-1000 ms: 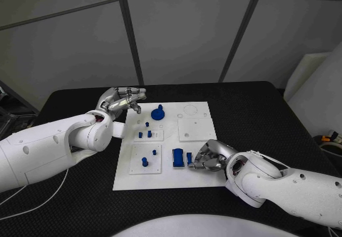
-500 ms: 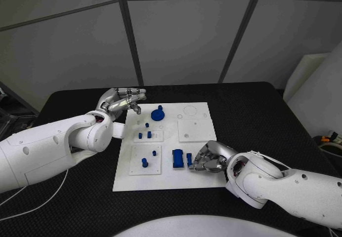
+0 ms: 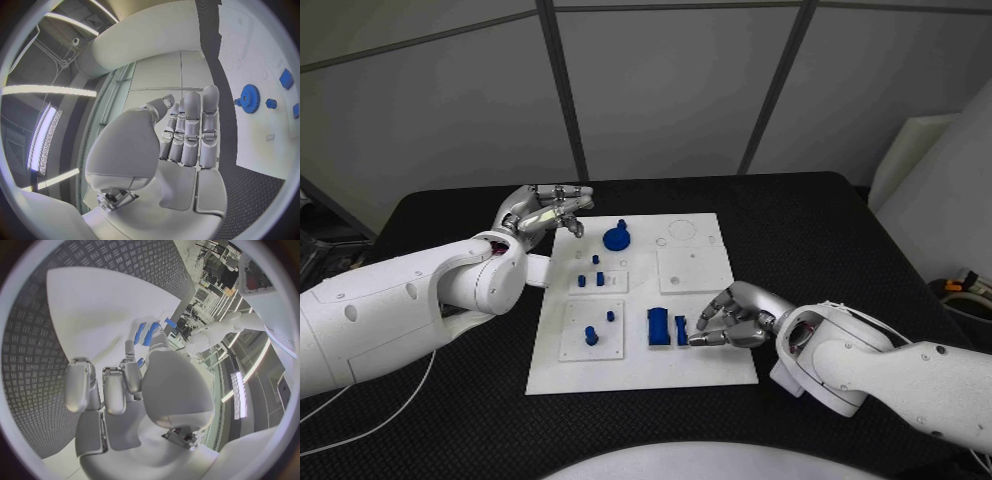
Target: Assemble the parts on the task board
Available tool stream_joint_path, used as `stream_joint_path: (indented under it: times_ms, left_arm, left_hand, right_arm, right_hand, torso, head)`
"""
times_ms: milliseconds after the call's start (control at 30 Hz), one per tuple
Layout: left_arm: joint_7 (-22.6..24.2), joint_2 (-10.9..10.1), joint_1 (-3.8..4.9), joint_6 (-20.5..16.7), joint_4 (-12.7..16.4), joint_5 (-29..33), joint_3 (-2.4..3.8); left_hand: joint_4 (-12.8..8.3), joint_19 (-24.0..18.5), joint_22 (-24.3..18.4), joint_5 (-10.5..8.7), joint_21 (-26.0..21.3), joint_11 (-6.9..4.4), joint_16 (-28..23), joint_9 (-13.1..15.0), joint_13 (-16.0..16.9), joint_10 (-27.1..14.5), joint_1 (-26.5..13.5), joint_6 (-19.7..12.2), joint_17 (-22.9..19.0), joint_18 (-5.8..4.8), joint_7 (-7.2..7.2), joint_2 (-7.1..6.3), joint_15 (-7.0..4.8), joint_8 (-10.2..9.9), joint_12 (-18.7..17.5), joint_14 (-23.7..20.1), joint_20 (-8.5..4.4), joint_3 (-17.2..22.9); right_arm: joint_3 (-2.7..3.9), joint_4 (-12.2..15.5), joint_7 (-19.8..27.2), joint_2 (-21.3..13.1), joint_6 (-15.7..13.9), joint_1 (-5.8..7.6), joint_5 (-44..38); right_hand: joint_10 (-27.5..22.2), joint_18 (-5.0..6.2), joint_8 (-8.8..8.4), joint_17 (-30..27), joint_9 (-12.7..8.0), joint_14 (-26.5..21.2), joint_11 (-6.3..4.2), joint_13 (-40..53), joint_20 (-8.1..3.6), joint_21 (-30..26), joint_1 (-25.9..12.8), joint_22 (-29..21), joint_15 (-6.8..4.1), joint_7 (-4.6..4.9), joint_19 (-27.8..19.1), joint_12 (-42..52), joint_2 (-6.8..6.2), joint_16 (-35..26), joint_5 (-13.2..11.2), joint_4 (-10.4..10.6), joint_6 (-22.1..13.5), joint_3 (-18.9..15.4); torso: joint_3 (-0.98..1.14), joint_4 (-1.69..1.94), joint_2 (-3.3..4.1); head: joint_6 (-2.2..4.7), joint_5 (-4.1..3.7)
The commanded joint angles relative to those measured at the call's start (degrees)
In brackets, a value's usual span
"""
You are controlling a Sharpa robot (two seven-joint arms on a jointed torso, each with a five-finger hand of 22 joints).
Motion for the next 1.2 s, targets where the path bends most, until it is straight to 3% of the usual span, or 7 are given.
stream_joint_path:
  times_ms: [33, 300, 633, 967, 1000, 1167, 1200]
  left_arm:
    - [0.5, 0.4, -0.03, 0.7, -0.5, 0.7, 0.04]
    - [1.1, 2.0, -0.18, 1.1, -3.7, 2.3, 0.04]
    - [4.0, 7.0, -0.27, 0.3, -12.9, 7.4, 0.07]
    - [6.7, 13.4, -0.27, -3.2, -21.9, 10.8, 0.15]
    - [3.7, 12.9, -0.36, -1.2, -21.3, 8.2, 0.07]
    - [4.0, 12.5, -0.39, -2.7, -19.5, 8.0, -0.11]
    - [4.1, 12.4, -0.41, -3.3, -18.8, 7.9, -0.19]
  left_hand:
    - [-0.1, -0.4, -0.1, -0.08, -0.2, -0.13, 0.1, 0.0, 0.0, -0.4, -0.5, -0.4, -0.1, -0.14, -0.16, 0.22, 0.01, -0.3, 0.2, -0.3, 0.0, -0.4]
    - [0.1, -3.5, -0.9, -0.07, -2.5, 0.16, -2.3, 0.1, -0.4, -1.5, -1.0, -0.2, -1.7, -0.27, -0.16, -0.17, 0.53, 0.2, 0.5, -4.8, 0.42, -0.8]
    - [1.9, -23.7, -12.2, -0.12, -21.0, 2.61, -29.6, -0.2, -5.2, -0.8, -1.8, -0.2, -16.3, -1.41, 0.86, 0.19, 5.32, -0.2, -5.6, -16.0, 5.2, -2.5]
    - [3.0, -29.8, -24.8, -0.04, -32.9, 4.96, -46.7, -0.6, -5.1, -0.2, -1.1, -2.7, -23.0, -0.1, -0.58, 0.66, 8.71, -2.9, -14.7, -17.9, 9.93, -6.0]
    - [-0.1, -40.5, -32.5, -2.32, -34.4, 1.49, -49.4, -4.2, -8.7, -17.7, -24.6, -19.5, -26.6, -2.25, -3.35, 2.59, 5.58, -6.5, -16.6, -33.2, 4.97, -12.3]
    - [-0.1, -44.8, -36.0, -3.16, -38.5, 0.64, -51.2, -4.2, -8.7, -24.1, -33.0, -26.1, -26.6, -4.88, -4.35, 3.58, 4.8, -6.5, -21.7, -39.0, 3.14, -15.0]
    - [-0.1, -45.7, -36.6, -3.33, -38.5, 0.4, -51.4, -4.2, -8.7, -25.4, -34.8, -27.4, -26.6, -5.37, -4.56, 7.75, 4.58, -6.5, -21.7, -40.1, 2.77, -15.5]
  right_arm:
    - [0.39, -3.0, 14.2, -0.1, 3.2, 1.06, 14.6]
    - [0.81, -16.4, 31.1, 3.8, 1.4, 5.26, 38.3]
    - [0.96, -34.0, 41.8, 13.7, 1.9, 8.17, 52.8]
    - [1.05, -46.5, 45.2, 21.5, 4.7, 8.53, 56.8]
    - [1.03, -45.5, 41.5, 21.1, 2.5, 8.43, 53.1]
    - [0.98, -43.7, 42.1, 20.4, 1.0, 8.4, 54.0]
    - [0.97, -43.0, 42.3, 20.1, 0.5, 8.39, 54.4]
  right_hand:
    - [-0.7, 1.35, -0.62, 4.7, -0.4, 3.7, 0.59, 1.7, 0.25, -1.7, 2.1, 4.0, 0.62, 0.3, -1.5, -1.7, 1.05, -1.0, 0.1, -0.8, -0.8, 1.0]
    - [-18.7, 8.19, -2.63, -34.3, -2.4, -10.6, 1.69, -25.1, 1.31, -32.7, 12.1, -23.2, 1.85, 1.59, -26.0, -40.8, 5.94, -34.9, -0.1, -4.8, -1.2, 5.4]
    - [-19.1, 7.47, -5.81, -56.3, -10.9, -24.4, 6.49, -57.1, 8.23, -57.4, 17.4, -40.3, 9.14, 5.38, -35.5, -63.9, 5.85, -71.1, -1.0, -0.7, -2.5, 9.7]
    - [-20.2, 8.36, -5.74, -65.9, -17.7, -24.3, 8.27, -69.1, 11.06, -68.2, 15.4, -50.0, 11.21, 5.85, -33.9, -66.4, 4.65, -80.4, -1.7, -1.5, -3.8, 12.6]
    - [-39.0, 4.67, -9.26, -68.1, -20.1, -42.3, 5.65, -70.2, 6.87, -71.4, -11.7, -56.8, 8.52, 2.58, -48.6, -70.0, 4.06, -85.0, -4.9, -5.6, -20.2, 14.1]
    - [-45.7, 4.64, -9.26, -69.8, -21.6, -48.5, 4.85, -74.7, 5.34, -73.5, -21.8, -60.3, 8.13, 1.43, -53.0, -70.0, 4.06, -85.0, -6.3, -7.2, -26.4, 14.1]
    - [-47.3, 4.28, -9.26, -70.0, -21.9, -49.9, 4.65, -74.7, 4.99, -73.8, -24.0, -60.9, 7.94, 1.18, -54.1, -70.0, 4.06, -85.0, -6.6, -7.5, -27.7, 14.1]
  torso:
    - [-0.32, 0.01, -0.81]
    - [-0.96, -0.55, -2.77]
    - [-1.05, -1.39, -5.02]
    - [-0.74, -1.08, -5.58]
    - [-0.92, -1.22, -5.3]
    - [-0.69, -0.33, -5.26]
    - [-0.6, 0.02, -5.25]
  head:
    - [0.37, -0.21]
    - [2.18, -0.23]
    - [7.43, 0.18]
    - [8.82, 1.0]
    - [8.4, 0.75]
    - [8.64, 0.54]
    - [8.73, 0.46]
